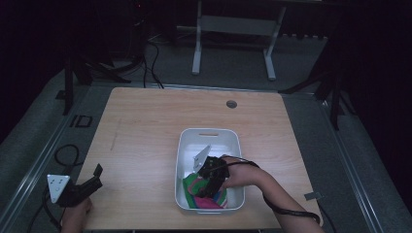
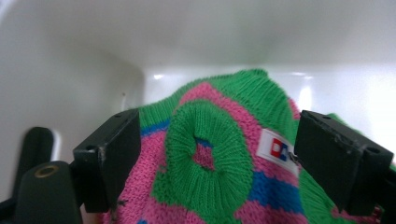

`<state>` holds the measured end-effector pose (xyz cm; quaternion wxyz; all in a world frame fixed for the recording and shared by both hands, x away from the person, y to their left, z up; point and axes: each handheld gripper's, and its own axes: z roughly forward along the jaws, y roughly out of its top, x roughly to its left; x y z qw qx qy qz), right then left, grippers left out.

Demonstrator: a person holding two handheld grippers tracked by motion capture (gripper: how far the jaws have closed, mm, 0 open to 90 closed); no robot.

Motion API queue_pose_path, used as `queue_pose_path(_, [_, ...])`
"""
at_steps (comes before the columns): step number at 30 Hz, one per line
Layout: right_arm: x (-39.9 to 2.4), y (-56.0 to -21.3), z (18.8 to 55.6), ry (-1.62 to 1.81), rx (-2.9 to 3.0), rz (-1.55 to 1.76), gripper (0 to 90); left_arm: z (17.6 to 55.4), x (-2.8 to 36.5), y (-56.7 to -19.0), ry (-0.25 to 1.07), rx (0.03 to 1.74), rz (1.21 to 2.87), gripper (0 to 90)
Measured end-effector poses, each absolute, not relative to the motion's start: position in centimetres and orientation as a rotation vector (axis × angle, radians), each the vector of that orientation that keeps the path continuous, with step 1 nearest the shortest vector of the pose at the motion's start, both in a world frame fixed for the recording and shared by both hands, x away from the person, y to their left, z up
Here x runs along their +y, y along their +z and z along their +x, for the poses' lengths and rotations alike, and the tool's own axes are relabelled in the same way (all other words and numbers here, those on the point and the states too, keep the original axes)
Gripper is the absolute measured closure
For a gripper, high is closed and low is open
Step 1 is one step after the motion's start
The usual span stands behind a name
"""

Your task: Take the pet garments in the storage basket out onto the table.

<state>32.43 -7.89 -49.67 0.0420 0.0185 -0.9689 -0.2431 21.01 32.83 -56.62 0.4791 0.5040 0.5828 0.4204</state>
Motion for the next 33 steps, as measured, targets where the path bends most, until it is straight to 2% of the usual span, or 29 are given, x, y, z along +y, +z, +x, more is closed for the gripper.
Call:
queue_pose_path(10, [-6.0,-51.9,31.6,-0.512,-3.067,0.120,14.8,21.0,32.8,-56.6,1.027,1.423,1.231,0.9])
queue_pose_path(12, [-5.8,-52.4,31.3,-0.465,-3.103,0.151,18.5,21.0,32.8,-56.6,1.027,1.423,1.235,0.9])
queue_pose_path(14, [-5.7,-52.6,30.6,-0.435,-3.177,0.240,25.9,21.0,32.8,-56.6,1.028,1.423,1.235,0.9])
queue_pose_path(15, [-5.7,-52.6,30.6,-0.435,-3.177,0.240,25.9,21.0,32.8,-56.6,1.027,1.424,1.235,0.9])
queue_pose_path(16, [-5.7,-52.4,30.5,-0.456,-3.187,0.229,44.8,21.0,32.8,-56.6,1.029,1.424,1.236,0.9])
queue_pose_path(17, [-5.8,-52.3,30.5,-0.469,-3.207,0.221,59.0,21.0,32.8,-56.6,1.029,1.424,1.236,0.9])
queue_pose_path(18, [-5.8,-52.1,30.4,-0.471,-3.242,0.222,68.9,21.0,32.8,-56.6,1.029,1.423,1.236,0.9])
queue_pose_path(19, [-5.8,-52.0,30.5,-0.472,-3.252,0.207,71.6,21.1,32.8,-56.6,1.029,1.423,1.236,0.9])
queue_pose_path(24, [-6.4,-50.8,30.7,-0.581,-3.227,0.163,74.8,21.0,32.8,-56.6,1.028,1.425,1.233,0.9])
queue_pose_path(33, [-8.9,-45.8,31.9,-0.809,-3.209,0.068,74.9,21.1,32.8,-56.6,1.029,1.424,1.234,0.9])
